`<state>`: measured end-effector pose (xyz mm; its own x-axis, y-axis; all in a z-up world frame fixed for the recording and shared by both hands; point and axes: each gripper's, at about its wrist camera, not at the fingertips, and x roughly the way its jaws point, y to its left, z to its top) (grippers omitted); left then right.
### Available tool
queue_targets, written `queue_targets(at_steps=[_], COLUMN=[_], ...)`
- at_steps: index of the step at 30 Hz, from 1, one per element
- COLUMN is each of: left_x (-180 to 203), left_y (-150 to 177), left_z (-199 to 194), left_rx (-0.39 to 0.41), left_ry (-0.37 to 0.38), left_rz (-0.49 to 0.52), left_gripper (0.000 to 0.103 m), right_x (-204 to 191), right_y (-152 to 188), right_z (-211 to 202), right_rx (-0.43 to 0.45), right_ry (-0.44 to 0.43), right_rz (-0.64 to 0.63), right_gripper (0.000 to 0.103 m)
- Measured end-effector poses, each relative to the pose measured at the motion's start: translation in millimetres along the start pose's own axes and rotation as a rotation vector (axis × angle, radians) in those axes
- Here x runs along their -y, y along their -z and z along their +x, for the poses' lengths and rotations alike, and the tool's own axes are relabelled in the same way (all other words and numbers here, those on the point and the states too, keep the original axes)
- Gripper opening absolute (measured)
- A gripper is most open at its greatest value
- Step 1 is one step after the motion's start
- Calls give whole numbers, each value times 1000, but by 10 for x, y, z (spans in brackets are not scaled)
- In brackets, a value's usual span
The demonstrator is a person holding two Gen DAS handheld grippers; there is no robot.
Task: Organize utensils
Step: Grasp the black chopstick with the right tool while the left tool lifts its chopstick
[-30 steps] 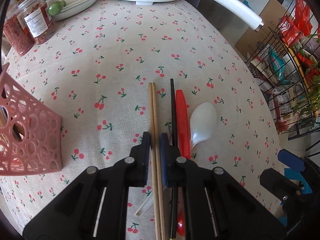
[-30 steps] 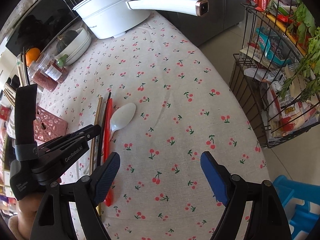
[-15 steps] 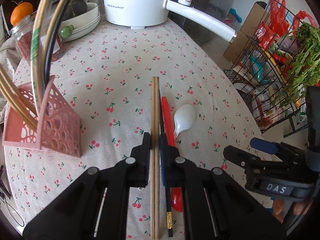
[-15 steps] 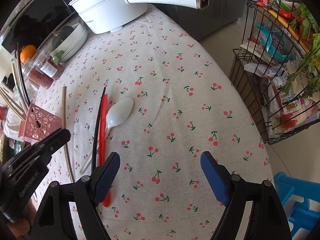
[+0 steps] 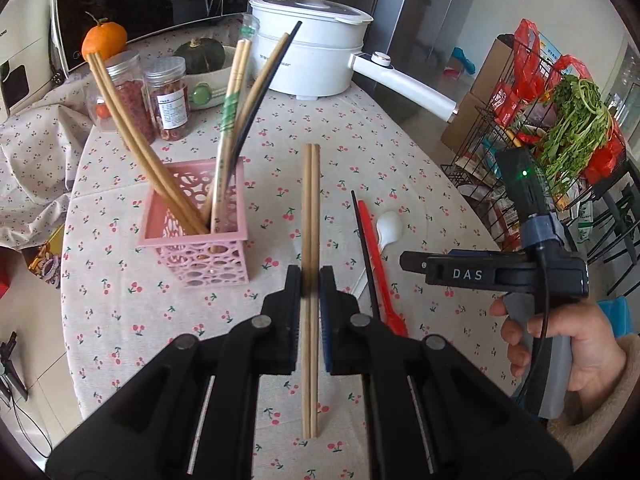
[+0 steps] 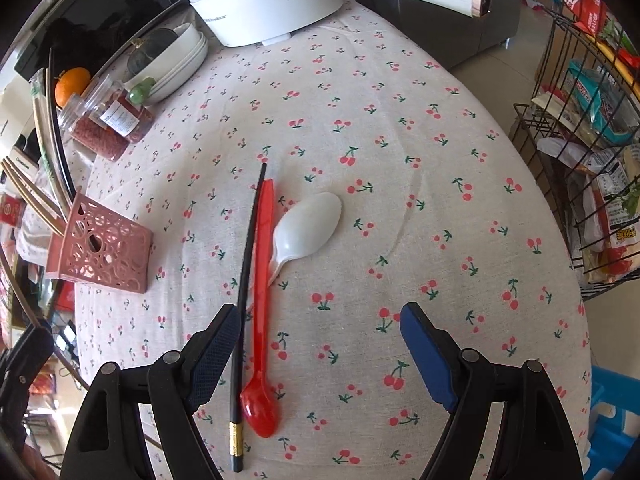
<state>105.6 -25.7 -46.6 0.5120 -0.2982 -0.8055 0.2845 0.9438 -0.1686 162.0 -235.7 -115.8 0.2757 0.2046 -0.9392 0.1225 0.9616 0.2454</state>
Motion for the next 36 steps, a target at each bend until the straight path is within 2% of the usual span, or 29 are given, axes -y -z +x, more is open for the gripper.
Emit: queue_targets(at_steps=[1, 2, 3, 4, 5, 7, 14, 21, 28, 36], left_x=[-38, -77, -116, -152, -186, -264, -483, -591, -655, -626], left_y=[9, 16, 29, 46, 55, 70, 91, 102, 107, 110], left_z=[-21, -38, -60, -85, -103, -135, -207, -272, -299, -278], left_rx=[1, 2, 3, 5, 6, 9, 13, 22, 25, 20], left_ry=[-2, -3, -4, -6, -6, -8, -8, -5, -3, -2], left_rz=[-2, -4, -7, -10, -14, -23, -55, -65, -79, -75], left_gripper=[10, 10, 10, 10, 10, 10, 10, 10, 10, 10], right_x=[-53, -106, -152, -190, -231, -326, -472, -588, -613, -611], right_y=[-17, -37, -61, -84, -100, -132, -208, -224, -180, -94], right_z=[5, 15, 37, 65, 96, 152, 386, 397, 322, 301], right_rx=[5, 3, -8, -24, -35, -42, -60, -37, -55, -65], right_ry=[-20, -49, -87, -126, -155, -178, -111, 5, 18, 71], right_rz=[-8, -16, -17, -10, -3, -5, 2, -34, -59, -85], right_gripper=[69, 50, 40, 26, 20, 16, 11, 11, 11, 10])
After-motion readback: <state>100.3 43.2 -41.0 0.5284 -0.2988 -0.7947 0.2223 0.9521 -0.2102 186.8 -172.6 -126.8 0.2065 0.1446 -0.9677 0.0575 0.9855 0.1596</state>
